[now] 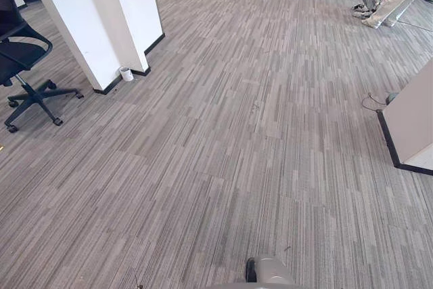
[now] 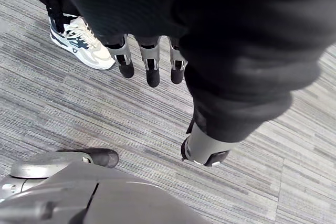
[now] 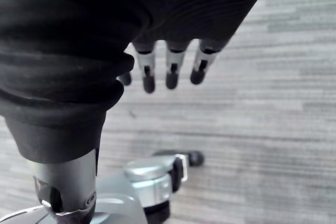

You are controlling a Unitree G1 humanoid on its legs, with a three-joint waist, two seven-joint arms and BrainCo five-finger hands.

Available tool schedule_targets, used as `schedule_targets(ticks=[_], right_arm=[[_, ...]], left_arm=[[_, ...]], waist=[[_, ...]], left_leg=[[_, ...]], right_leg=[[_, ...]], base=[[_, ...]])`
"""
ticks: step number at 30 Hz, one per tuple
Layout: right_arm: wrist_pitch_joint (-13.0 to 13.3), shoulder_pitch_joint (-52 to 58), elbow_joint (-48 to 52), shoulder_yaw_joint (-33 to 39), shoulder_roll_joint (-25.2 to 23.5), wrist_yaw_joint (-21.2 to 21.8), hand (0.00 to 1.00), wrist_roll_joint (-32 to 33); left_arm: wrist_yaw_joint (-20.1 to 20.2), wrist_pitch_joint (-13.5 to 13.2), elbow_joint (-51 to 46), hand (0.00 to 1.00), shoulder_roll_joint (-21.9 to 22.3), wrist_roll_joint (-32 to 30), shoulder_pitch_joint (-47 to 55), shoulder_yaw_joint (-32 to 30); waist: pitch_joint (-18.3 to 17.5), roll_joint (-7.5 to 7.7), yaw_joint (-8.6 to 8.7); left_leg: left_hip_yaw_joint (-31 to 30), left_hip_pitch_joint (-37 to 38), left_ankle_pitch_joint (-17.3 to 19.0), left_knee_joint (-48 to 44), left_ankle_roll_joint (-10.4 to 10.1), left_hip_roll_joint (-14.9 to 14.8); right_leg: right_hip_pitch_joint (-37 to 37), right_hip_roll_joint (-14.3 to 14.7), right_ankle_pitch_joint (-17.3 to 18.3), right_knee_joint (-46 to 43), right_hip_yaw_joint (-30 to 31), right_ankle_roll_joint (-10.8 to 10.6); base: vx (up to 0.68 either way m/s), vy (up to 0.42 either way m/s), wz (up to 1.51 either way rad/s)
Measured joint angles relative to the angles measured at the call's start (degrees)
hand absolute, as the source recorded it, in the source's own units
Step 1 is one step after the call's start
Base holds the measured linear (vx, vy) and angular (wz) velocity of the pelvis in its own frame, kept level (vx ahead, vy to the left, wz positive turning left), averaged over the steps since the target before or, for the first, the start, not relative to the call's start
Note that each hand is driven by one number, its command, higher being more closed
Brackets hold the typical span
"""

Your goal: Organize washtable

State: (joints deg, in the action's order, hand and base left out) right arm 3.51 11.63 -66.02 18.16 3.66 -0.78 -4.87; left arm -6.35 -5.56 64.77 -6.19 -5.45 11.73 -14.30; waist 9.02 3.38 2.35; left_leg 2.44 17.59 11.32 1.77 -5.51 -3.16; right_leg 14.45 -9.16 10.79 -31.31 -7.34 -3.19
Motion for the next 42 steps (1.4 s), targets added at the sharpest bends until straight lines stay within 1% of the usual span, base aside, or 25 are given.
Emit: schedule_targets(ticks=[4, 6, 7, 9, 10, 12, 13, 16, 18, 19, 21, 22, 24, 25, 26, 28, 30, 31, 32, 33, 34, 36, 39, 41, 42], right_arm=[[-0.09, 0.55, -0.27, 0.01, -1.09, 0.02, 0.00, -0.01], [-0.14, 1.40, -0.51, -0.25, -1.12, 0.77, 0.00, -0.08], [-0.17, 1.76, -0.66, -0.36, -1.63, 0.99, 0.00, -0.11], [-0.07, 2.02, -0.65, -0.45, -1.56, 0.96, 0.00, -0.06], [0.10, 1.87, -0.49, -2.32, -0.59, 0.81, 0.00, 0.08], [0.16, 0.54, -0.35, -3.57, 0.21, 0.37, 0.00, 0.33], [0.23, -0.44, 0.22, -3.66, 0.34, -0.30, 0.00, 0.51], [0.28, -2.76, 0.58, -3.53, 1.18, -0.80, 0.00, 2.00], [0.09, -3.56, 0.59, -3.56, 2.08, -0.76, 0.00, 2.01], [0.27, -4.71, 1.20, -3.57, 1.45, -0.85, 0.00, 2.05], [0.48, -5.24, 2.44, -3.84, 1.23, -1.77, 0.00, 2.04], [0.64, -5.47, 2.89, -4.72, 1.36, -1.82, 0.00, 2.03], [0.98, -5.41, 3.57, -4.87, 1.51, -1.71, 0.00, 2.06], [1.10, -5.42, 3.80, -4.83, 1.24, -1.74, 0.00, 2.09], [1.12, -5.47, 4.11, -4.85, 0.48, -1.61, 0.00, 2.07], [1.12, -4.86, 3.94, -4.64, -0.96, -1.39, 0.00, 2.08], [1.18, -5.08, 1.90, -4.69, -1.58, -0.99, 0.00, 2.53], [1.13, -4.79, 1.04, -4.66, -2.32, -0.48, 0.00, 2.58], [1.15, -4.72, 0.63, -4.52, -2.62, -0.46, 0.00, 2.71], [1.33, -5.07, 0.42, -4.60, -2.59, -0.26, 0.00, 2.73], [1.38, -5.68, -0.06, -4.94, -2.42, -0.04, 0.00, 2.51], [1.77, -6.33, 0.17, -6.08, -1.77, 0.14, 0.00, 2.49], [2.33, -6.37, 1.34, -7.41, -0.59, 0.34, 0.00, 2.50], [2.36, -6.04, 2.79, -6.33, 0.38, 0.06, 0.00, 2.63], [2.30, -6.02, 2.93, -5.98, 0.39, -0.05, 0.00, 2.63]], left_arm=[[0.02, 0.16, 0.02, 0.00, 0.40, 0.03, -0.02, -4.24], [0.05, 0.32, 0.02, 0.00, 1.10, 0.19, 0.15, -7.68], [0.07, 0.33, 0.03, 0.00, 1.02, 0.32, 0.62, -9.32], [0.16, 0.54, -0.22, 0.00, 0.92, 0.89, 0.58, -10.66], [0.17, 1.01, -0.66, 0.00, 1.02, 1.68, 0.61, -10.50], [0.06, 1.32, -1.36, 0.00, 0.96, 2.71, 0.50, -9.86], [-0.02, 1.28, -2.17, 0.00, 1.08, 3.25, 0.35, -9.34], [-0.05, 0.58, -3.62, 0.00, 2.01, 4.41, 0.22, -7.82], [-0.06, 0.55, -3.58, 0.00, 2.96, 4.93, -0.11, -8.03], [-0.05, 0.61, -3.51, 0.00, 4.00, 5.19, -0.34, -9.01], [-0.04, 0.61, -3.56, 0.00, 5.21, 5.42, -0.52, -9.55], [0.00, 0.61, -3.56, 0.00, 5.74, 5.86, -0.49, -11.32], [0.06, 0.60, -3.58, 0.00, 6.90, 5.92, -0.20, -13.47], [0.13, 0.63, -3.62, 0.00, 7.06, 5.93, -0.17, -14.48], [0.17, 0.64, -3.86, 0.00, 6.71, 5.93, -0.31, -15.85], [0.22, 0.66, -4.08, 0.00, 5.63, 5.88, -0.29, -16.77], [0.31, 0.73, -2.86, 0.00, 4.04, 5.85, -0.18, -16.58], [0.47, 0.79, -2.14, 0.00, 2.82, 5.82, -0.56, -15.04], [0.59, 0.72, -2.31, 0.00, 2.40, 5.80, -0.58, -13.81], [1.07, 0.68, -2.47, 0.00, 1.28, 5.77, -0.89, -10.95], [1.14, 0.76, -2.49, 0.00, 0.34, 5.72, -1.57, -8.22], [1.04, 0.70, -4.24, 0.00, -0.50, 5.74, -1.82, -5.05], [0.81, 0.33, -6.06, 0.00, -1.07, 5.40, -3.25, 0.03], [0.33, 0.06, -6.24, 0.00, -0.81, 4.54, -5.56, 2.39], [0.26, 0.05, -6.23, 0.00, -0.75, 4.49, -5.81, 2.62]], waist=[[-0.04, -0.04, 0.21], [-0.55, -0.98, 0.37], [-1.81, -0.28, 0.07], [-1.45, -1.02, 0.25], [-0.55, -1.59, -0.45], [1.04, -1.60, -1.00], [1.84, -1.04, -1.10], [3.08, -0.99, -2.36], [4.00, -2.15, -3.84], [5.25, -2.39, -4.75], [5.77, -2.51, -5.21], [6.02, -2.75, -6.09], [5.80, -2.95, -6.65], [5.72, -2.89, -6.78], [5.35, -1.51, -7.09], [3.19, 1.05, -8.03], [2.50, 3.19, -8.09], [1.50, 4.92, -7.55], [1.47, 4.97, -7.52], [1.13, 5.48, -7.22], [1.11, 5.51, -7.10], [1.22, 4.92, -6.05], [1.36, 3.73, -4.59], [1.66, 1.12, -3.99], [1.68, 0.86, -3.79]], left_leg=[[-0.81, -1.54, 1.69, -0.88, -0.54, -1.95], [-0.80, -3.26, 4.48, -4.41, -1.76, -5.34], [-0.65, -7.48, 5.58, -13.42, -2.76, -7.09], [-0.79, -18.93, 3.97, -35.84, -0.74, -11.13], [-0.67, -27.68, -1.44, -54.12, 1.54, -15.79], [0.19, -33.31, -0.93, -64.08, 2.24, -17.17], [1.34, -36.38, -0.56, -65.67, 2.79, -15.75], [2.75, -42.08, 0.44, -56.59, 1.15, -9.57], [2.29, -43.52, 0.07, -45.47, 0.58, -6.57], [2.12, -43.71, -1.62, -33.07, -1.26, -4.74], [2.19, -43.98, -2.81, -21.90, -2.79, -4.37], [2.19, -44.07, -3.18, -16.73, -2.23, -4.90], [2.32, -43.96, -3.43, -13.58, -1.88, -6.30], [2.91, -44.20, -7.17, -14.57, -1.67, -6.69], [4.29, -45.18, -11.54, -17.76, -0.31, -6.82], [5.63, -48.17, -12.64, -26.46, 1.42, -6.18], [5.86, -48.42, -9.01, -34.18, 5.45, -3.91], [6.98, -47.44, -4.72, -37.26, 6.41, -2.61], [7.45, -46.66, -2.71, -38.50, 7.07, -1.61], [7.90, -44.12, 0.66, -40.30, 8.64, -0.21], [7.95, -40.51, 3.53, -40.35, 9.72, 1.13], [7.96, -34.34, 5.40, -37.25, 10.59, 2.38], [7.59, -26.02, 5.52, -29.91, 11.21, 3.56], [5.58, -22.15, 6.84, -27.96, 10.55, 3.36], [5.32, -21.88, 7.18, -27.99, 10.44, 3.38]], right_leg=[[2.12, 0.36, 3.39, -3.72, -2.42, 1.83], [1.75, 2.57, 6.44, -4.49, -4.83, 2.85], [1.13, 4.27, 7.50, -3.23, -6.01, 4.30], [-2.28, 7.21, 6.40, 0.84, -8.61, 6.10], [-6.20, 10.19, 6.19, 3.29, -9.42, 8.51], [-9.43, 11.19, 6.73, 4.76, -9.78, 9.68], [-12.00, 11.18, 6.84, 6.61, -9.73, 9.92], [-16.17, 11.50, 6.64, 11.25, -9.42, 10.08], [-17.75, 12.57, 6.75, 12.90, -8.33, 9.87], [-19.08, 13.06, 6.99, 13.88, -7.26, 9.47], [-19.80, 13.37, 7.69, 14.17, -6.11, 8.30], [-20.91, 13.59, 8.56, 14.28, -4.81, 6.87], [-22.71, 14.10, 10.39, 14.56, -2.65, 5.07], [-23.67, 13.90, 11.45, 14.52, -1.55, 5.10], [-24.49, 12.88, 12.67, 14.60, -0.02, 4.06], [-24.60, 10.45, 14.79, 14.70, 1.71, 2.13], [-23.80, 7.41, 15.82, 5.23, 3.40, 0.33], [-19.34, 4.59, 13.46, -7.77, 4.05, -2.13], [-16.86, 3.10, 10.37, -14.23, 4.23, -2.88], [-13.99, 1.07, 1.59, -23.69, 4.15, -4.19], [-11.62, -0.50, -2.95, -30.86, 3.88, -4.65], [-6.91, -1.29, 0.56, -35.62, 2.40, -2.60], [0.40, -0.78, 5.92, -27.15, -1.61, -1.33], [4.57, 0.39, 4.48, -3.44, -5.57, -1.96], [4.91, 0.43, 3.61, -0.53, -5.54, -2.12]], base=[[0.06, -0.106, 0.14], [0.17, -0.188, 0.24], [0.27, -0.232, 0.33], [0.35, -0.306, 0.28], [0.35, -0.295, 0.04], [0.28, -0.232, 0.02], [0.25, -0.216, 0.12], [0.22, -0.156, 0.02], [0.25, -0.066, -0.29], [0.21, -0.018, -0.32], [0.23, 0.010, -0.46], [0.27, 0.045, -0.53], [0.35, 0.124, -0.49], [0.48, 0.225, -0.54], [0.43, 0.217, -0.47], [0.45, 0.239, -0.55], [0.54, 0.270, -0.24], [0.48, 0.250, 0.14], [0.61, 0.309, 0.27], [0.71, 0.336, 0.19], [0.69, 0.322, 0.14], [0.56, 0.233, 0.06], [0.41, 0.133, 0.11], [0.47, 0.073, 0.37], [0.46, 0.049, 0.56]])
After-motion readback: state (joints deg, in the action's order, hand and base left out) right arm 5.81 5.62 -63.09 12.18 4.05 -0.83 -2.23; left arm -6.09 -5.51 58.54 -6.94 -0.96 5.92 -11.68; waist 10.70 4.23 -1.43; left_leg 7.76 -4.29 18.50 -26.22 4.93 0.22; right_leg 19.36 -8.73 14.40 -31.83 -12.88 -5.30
